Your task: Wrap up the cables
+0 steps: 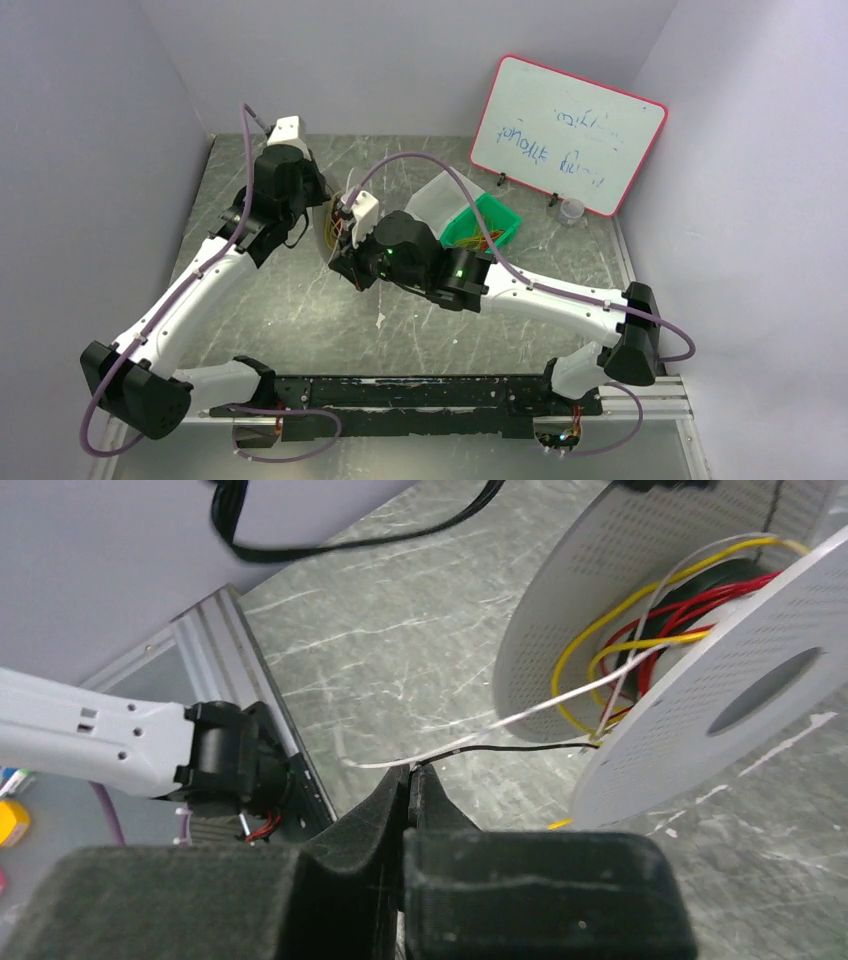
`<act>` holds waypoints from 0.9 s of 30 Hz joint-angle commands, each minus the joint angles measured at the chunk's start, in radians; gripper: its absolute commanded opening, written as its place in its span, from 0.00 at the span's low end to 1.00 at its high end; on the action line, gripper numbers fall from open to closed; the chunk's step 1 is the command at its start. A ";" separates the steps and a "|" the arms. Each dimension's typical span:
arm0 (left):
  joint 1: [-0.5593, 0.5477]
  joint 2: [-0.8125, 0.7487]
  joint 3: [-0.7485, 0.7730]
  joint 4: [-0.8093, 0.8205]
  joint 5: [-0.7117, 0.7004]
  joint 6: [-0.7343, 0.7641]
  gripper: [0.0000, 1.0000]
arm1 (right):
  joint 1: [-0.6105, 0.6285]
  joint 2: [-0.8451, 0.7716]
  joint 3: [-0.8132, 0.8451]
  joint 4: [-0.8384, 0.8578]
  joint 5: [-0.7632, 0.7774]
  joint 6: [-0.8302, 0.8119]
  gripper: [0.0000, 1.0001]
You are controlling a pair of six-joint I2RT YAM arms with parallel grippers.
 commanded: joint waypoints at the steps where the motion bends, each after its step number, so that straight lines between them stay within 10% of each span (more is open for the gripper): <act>1: -0.044 -0.072 -0.032 0.122 -0.092 0.018 0.07 | 0.000 0.008 0.038 -0.002 0.091 -0.019 0.00; 27: -0.322 -0.248 -0.219 0.067 -0.402 -0.182 0.07 | 0.000 0.224 0.055 0.030 0.706 0.370 0.00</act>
